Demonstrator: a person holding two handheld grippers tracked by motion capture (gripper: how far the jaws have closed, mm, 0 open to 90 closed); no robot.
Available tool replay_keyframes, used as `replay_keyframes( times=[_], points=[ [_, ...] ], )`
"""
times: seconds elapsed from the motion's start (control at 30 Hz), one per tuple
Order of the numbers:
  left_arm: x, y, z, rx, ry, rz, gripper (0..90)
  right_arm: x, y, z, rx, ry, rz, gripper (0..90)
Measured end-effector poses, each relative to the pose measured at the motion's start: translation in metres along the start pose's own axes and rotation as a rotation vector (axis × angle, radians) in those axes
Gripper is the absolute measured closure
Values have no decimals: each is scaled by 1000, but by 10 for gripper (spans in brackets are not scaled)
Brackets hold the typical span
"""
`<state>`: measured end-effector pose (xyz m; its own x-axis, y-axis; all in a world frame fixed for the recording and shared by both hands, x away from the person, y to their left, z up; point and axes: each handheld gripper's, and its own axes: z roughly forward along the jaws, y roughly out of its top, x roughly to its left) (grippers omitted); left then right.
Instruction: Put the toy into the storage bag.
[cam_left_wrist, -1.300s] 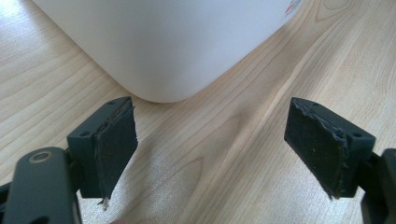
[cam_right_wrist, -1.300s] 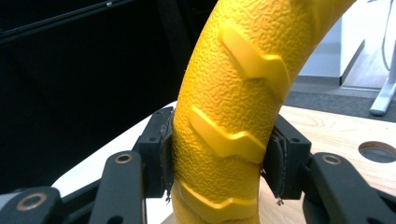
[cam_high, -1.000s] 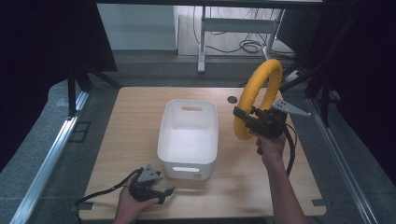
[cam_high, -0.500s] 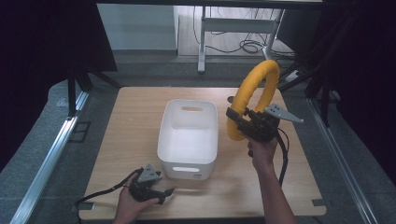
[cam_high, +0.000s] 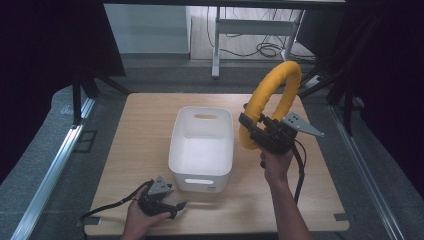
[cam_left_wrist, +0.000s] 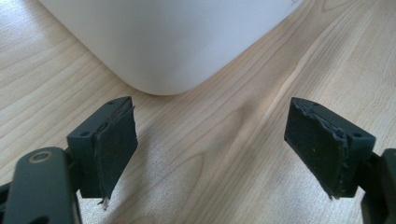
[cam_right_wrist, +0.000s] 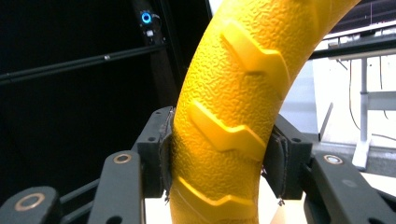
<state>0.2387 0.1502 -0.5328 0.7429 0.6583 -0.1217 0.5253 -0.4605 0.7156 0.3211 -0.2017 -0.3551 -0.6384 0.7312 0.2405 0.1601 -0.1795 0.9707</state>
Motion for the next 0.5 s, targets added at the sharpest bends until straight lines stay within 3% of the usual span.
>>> replay_keyframes(
  times=[0.5],
  points=[
    [0,0,-1,0,-4,0,171,32,18,8,-55,12,-61,495]
  ],
)
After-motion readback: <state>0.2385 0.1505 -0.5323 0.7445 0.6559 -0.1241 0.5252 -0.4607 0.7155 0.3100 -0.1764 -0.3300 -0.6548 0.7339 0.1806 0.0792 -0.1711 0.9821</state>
